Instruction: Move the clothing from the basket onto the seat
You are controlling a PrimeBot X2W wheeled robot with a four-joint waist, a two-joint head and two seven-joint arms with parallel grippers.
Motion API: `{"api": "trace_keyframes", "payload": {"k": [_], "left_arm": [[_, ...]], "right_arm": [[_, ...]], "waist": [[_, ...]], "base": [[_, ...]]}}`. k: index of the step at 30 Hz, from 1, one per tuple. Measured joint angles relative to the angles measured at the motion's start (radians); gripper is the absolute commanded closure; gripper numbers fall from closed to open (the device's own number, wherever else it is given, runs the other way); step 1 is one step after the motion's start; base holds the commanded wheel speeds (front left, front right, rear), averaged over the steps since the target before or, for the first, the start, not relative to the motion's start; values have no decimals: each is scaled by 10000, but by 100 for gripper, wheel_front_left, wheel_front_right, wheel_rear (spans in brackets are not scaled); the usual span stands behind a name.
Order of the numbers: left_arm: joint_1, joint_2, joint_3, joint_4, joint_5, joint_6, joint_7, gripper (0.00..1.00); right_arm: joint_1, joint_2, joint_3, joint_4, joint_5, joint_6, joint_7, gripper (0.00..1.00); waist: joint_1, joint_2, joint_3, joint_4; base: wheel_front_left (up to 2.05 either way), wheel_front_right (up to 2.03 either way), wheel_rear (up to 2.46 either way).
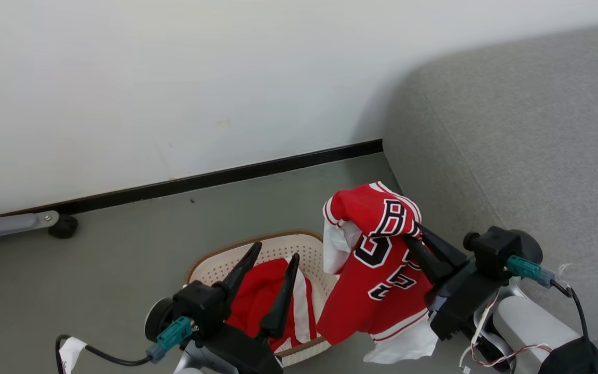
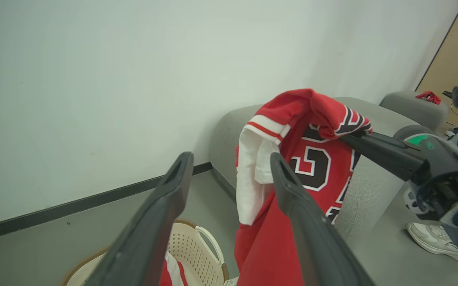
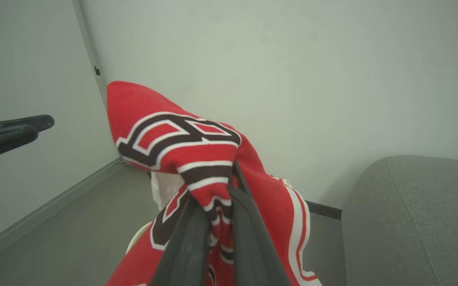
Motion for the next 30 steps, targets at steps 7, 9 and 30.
{"api": "trace_keyframes", "payload": {"k": [7, 9, 30], "left_arm": [[-7, -19, 10, 6, 4, 0, -82, 0], [-10, -27, 4, 10, 33, 0, -123, 0], [-67, -180, -213, 50, 104, -6, -132, 0]], "right_arm": [[137, -86, -330, -155, -205, 0, 0, 100], [167, -115, -477, -222, -267, 0, 0, 100], [984, -360, -1563, -688, -531, -6, 0, 100]], "waist": [[0, 0, 65, -832], [0, 0, 83, -1048], [-1, 0, 280, -2417]], "base": [[0, 0, 0], [0, 0, 0], [0, 0, 0]]}}
